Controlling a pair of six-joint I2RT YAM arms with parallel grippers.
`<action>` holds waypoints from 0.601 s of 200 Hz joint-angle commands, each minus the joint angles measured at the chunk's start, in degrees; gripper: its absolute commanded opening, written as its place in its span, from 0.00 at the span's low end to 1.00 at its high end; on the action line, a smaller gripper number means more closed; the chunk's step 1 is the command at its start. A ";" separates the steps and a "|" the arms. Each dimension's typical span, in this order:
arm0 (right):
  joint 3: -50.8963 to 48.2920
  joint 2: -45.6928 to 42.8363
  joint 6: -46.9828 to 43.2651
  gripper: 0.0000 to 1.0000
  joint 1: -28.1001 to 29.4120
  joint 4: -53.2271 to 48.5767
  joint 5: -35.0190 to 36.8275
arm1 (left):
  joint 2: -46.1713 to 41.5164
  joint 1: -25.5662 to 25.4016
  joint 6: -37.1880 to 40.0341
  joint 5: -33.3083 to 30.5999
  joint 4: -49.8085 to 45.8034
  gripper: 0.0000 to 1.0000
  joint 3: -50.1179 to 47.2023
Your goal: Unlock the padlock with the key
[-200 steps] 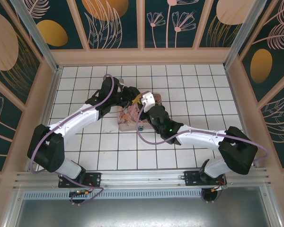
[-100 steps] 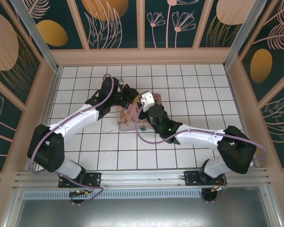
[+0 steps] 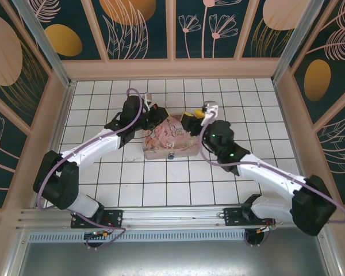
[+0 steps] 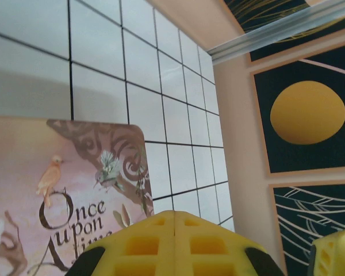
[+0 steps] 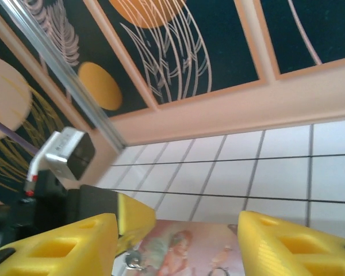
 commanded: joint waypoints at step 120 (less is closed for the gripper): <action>-1.84 15.51 34.64 0.60 -9.82 38.97 -33.18 | -7.94 -0.34 2.78 2.19 39.09 0.00 -10.38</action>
